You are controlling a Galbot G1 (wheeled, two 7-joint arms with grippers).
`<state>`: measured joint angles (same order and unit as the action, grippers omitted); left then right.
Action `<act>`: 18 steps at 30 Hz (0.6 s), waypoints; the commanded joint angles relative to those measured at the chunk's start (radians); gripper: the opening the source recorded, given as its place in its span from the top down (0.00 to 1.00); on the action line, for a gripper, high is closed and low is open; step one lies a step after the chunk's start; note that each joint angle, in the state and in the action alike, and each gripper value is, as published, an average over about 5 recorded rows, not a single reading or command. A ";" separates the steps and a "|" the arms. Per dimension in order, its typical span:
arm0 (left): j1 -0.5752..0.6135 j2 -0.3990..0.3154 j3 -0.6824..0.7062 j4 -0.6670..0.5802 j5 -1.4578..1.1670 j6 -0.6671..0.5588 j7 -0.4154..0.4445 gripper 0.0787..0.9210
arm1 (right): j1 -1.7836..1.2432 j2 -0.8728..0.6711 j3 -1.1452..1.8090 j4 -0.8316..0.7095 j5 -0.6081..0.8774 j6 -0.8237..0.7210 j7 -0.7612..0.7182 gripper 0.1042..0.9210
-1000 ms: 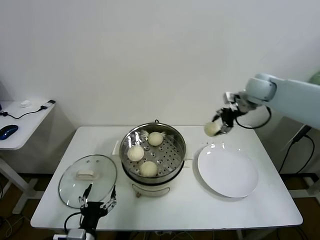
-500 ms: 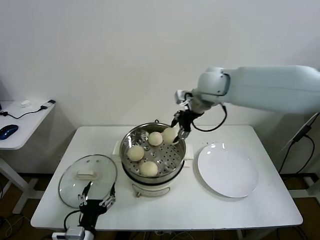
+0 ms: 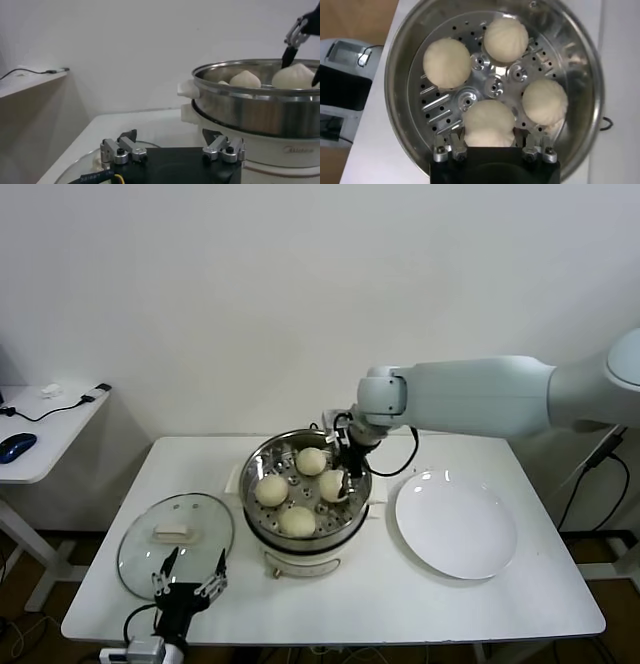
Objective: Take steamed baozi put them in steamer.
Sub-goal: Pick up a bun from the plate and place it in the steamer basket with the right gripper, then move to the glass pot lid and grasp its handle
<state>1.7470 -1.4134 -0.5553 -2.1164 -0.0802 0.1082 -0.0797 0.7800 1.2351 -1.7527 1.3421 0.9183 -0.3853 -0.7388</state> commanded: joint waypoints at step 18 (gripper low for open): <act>0.014 0.006 -0.011 -0.020 -0.005 0.004 -0.001 0.12 | 0.041 -0.138 0.160 -0.034 0.051 0.132 -0.064 0.12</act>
<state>1.7659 -1.4063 -0.5659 -2.1417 -0.0835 0.1116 -0.0805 0.7754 1.2062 -1.6944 1.3117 0.9223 -0.3111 -0.7942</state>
